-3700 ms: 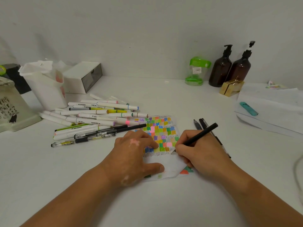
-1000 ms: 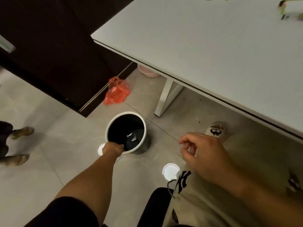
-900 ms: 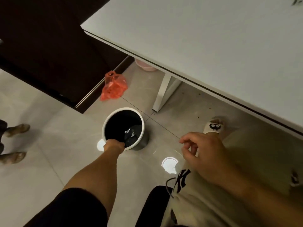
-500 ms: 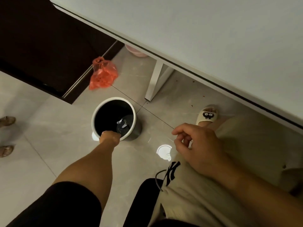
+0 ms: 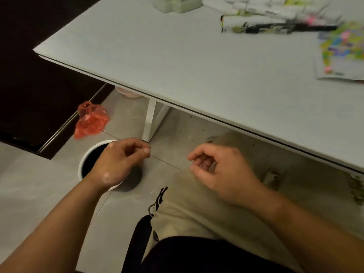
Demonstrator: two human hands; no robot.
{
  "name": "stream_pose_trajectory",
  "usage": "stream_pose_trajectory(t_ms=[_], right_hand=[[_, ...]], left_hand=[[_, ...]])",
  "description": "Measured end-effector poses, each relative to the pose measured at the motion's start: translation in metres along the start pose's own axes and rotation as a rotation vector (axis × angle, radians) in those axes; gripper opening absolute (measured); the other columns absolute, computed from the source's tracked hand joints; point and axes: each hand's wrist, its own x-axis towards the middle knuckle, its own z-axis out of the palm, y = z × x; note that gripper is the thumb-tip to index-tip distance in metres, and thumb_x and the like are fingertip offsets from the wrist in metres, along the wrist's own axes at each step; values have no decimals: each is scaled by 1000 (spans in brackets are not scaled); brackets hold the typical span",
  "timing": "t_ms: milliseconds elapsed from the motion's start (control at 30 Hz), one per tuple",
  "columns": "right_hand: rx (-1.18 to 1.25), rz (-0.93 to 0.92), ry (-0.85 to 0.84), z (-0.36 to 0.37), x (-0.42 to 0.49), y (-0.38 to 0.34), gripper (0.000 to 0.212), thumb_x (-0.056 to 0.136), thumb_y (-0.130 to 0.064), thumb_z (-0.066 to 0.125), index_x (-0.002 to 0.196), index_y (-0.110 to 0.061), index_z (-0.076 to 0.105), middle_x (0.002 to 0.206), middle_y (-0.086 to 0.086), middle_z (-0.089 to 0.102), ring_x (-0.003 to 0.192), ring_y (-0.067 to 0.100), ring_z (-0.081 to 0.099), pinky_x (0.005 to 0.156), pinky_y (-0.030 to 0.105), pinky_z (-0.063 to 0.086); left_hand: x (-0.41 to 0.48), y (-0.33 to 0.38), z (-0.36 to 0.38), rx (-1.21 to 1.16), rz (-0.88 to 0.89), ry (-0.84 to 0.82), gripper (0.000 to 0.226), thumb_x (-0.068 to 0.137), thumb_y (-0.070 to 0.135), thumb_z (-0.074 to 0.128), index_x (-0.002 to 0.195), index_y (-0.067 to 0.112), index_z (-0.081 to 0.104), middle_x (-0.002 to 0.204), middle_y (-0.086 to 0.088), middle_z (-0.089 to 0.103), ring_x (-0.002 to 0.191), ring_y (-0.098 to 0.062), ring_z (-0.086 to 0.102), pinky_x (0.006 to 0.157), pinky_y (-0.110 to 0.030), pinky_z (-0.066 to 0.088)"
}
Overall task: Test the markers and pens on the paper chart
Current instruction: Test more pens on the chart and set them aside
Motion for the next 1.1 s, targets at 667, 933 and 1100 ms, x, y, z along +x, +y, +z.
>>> stream_pose_trajectory(t_ms=[667, 933, 1100], right_hand=[[-166, 220, 658, -315, 9, 30, 5, 85, -27, 79, 85, -28, 75, 73, -7, 72, 58, 8, 68, 50, 15, 44], [-170, 183, 763, -339, 38, 62, 9, 86, -31, 77, 82, -36, 71, 73, -10, 71, 59, 5, 65, 62, 27, 50], [-150, 160, 752, -338, 34, 68, 12, 88, -28, 77, 82, -35, 69, 74, -10, 70, 57, 3, 61, 63, 29, 52]], left_hand=[[180, 320, 128, 461, 789, 155, 19, 90, 21, 66, 107, 16, 72, 99, -2, 70, 87, -18, 62, 84, -28, 47], [215, 327, 142, 684, 720, 289, 24, 88, 17, 61, 110, 13, 71, 101, -14, 66, 94, -36, 59, 76, -38, 45], [214, 325, 141, 696, 691, 244, 18, 92, 21, 62, 103, 15, 75, 103, -13, 63, 97, -35, 59, 83, -41, 49]])
